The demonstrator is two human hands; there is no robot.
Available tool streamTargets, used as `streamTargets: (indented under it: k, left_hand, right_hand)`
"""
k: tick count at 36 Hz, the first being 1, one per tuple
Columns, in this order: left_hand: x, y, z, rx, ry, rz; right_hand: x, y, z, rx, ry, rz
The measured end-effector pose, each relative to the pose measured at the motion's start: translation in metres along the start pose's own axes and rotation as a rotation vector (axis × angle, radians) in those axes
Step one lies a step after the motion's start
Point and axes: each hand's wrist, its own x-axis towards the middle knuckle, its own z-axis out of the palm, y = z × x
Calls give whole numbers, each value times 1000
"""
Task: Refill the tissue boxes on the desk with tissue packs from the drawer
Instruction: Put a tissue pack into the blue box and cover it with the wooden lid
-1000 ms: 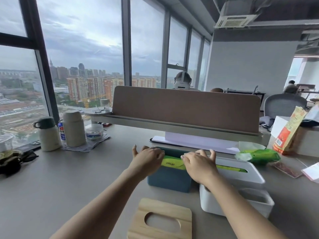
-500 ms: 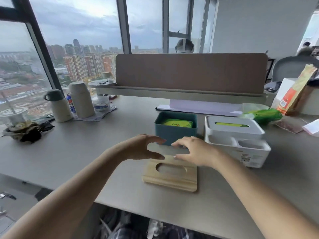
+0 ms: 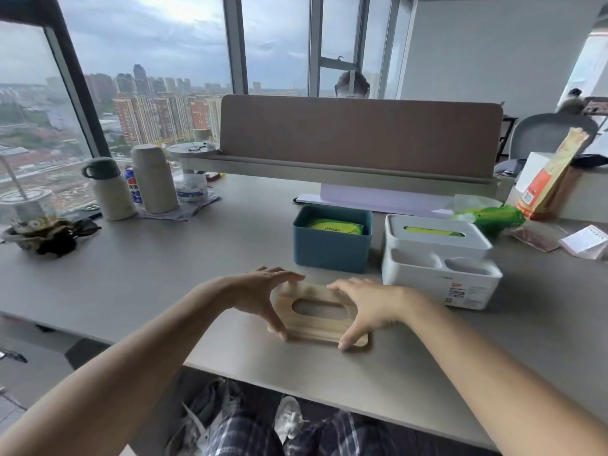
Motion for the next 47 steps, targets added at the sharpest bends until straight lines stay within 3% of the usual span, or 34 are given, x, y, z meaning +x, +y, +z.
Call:
streamTargets:
  k: [14, 22, 31, 47]
  left_hand:
    - [1, 6, -58, 51, 218, 98]
    - [35, 6, -101, 94, 296, 109]
    - [89, 4, -137, 151, 252, 77]
    - [131, -16, -141, -23, 99, 15]
  right_hand:
    - [-8, -3, -63, -11, 191, -128]
    - [20, 12, -109, -34, 286, -80]
    - [60, 40, -132, 97, 275, -43]
    - [92, 67, -140, 265, 141, -28]
